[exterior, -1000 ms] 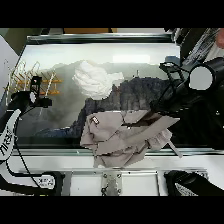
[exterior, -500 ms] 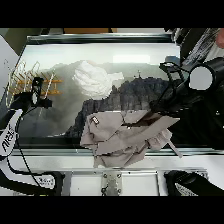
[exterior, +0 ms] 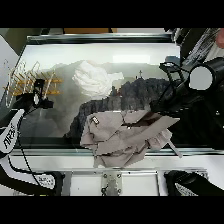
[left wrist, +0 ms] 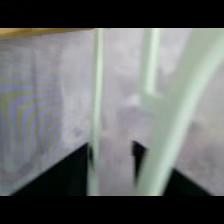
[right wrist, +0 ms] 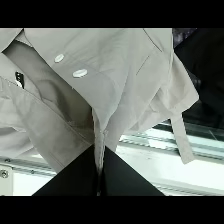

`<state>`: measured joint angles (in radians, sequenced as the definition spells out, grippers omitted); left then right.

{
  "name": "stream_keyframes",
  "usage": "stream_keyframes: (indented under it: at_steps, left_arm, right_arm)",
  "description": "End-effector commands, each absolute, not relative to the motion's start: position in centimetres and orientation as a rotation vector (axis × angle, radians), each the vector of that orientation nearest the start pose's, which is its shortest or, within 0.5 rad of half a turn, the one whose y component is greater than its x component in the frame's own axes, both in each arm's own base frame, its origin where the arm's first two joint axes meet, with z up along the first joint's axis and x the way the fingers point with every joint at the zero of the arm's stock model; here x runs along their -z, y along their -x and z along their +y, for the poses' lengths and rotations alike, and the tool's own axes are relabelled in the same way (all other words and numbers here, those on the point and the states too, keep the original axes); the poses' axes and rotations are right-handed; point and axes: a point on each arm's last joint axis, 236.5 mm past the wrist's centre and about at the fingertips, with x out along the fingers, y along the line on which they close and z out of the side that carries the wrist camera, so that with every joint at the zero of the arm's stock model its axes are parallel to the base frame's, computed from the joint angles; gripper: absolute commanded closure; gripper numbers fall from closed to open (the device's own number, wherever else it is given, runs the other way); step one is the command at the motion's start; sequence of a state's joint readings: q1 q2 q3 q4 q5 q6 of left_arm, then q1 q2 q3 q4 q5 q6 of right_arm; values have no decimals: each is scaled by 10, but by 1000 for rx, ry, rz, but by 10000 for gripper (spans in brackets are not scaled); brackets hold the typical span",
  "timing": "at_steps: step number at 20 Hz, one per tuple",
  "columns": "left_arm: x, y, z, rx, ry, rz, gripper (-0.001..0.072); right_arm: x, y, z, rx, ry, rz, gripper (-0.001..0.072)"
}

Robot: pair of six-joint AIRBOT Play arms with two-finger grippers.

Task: Fold the clothes and pants, and hang the long-sleeved shirts on hangers.

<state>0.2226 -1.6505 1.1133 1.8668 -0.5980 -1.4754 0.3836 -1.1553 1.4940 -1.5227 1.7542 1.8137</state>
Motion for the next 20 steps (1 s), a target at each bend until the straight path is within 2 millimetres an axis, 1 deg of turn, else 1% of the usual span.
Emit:
stream_keyframes:
  at_steps: [1, 2, 3, 6, 8, 10, 13, 15, 18, 20]
  left_arm:
    - [117, -453, 143, -157, -262, 1165, 591]
    - [116, -454, 143, -162, -254, 1161, 593]
    - [116, -454, 143, -165, -249, 1161, 694]
    - [114, -454, 143, -167, -249, 1158, 695]
    - [103, -456, 144, -173, -251, 1136, 695]
    - [81, -460, 145, -183, -255, 1093, 695]
    - [39, -460, 146, -207, -258, 1025, 695]
    - [6, -459, 146, -224, -260, 971, 695]
    - [-32, -447, 143, -241, -258, 930, 695]
    - [-49, -434, 133, -224, -288, 944, 695]
  right_arm:
    - [-133, -276, 124, -189, 46, 1433, 697]
    - [-133, -276, 124, -189, 46, 1433, 697]
    - [-133, -276, 124, -189, 46, 1433, 697]
    - [-133, -276, 124, -189, 46, 1433, 697]
    - [-133, -276, 124, -189, 46, 1433, 697]
    - [-133, -276, 124, -189, 46, 1433, 697]
    - [-133, -276, 124, -189, 46, 1433, 697]
    - [-133, -276, 124, -189, 46, 1433, 697]
    - [-133, -276, 124, -189, 46, 1433, 697]
    - [-133, -276, 124, -189, 46, 1433, 697]
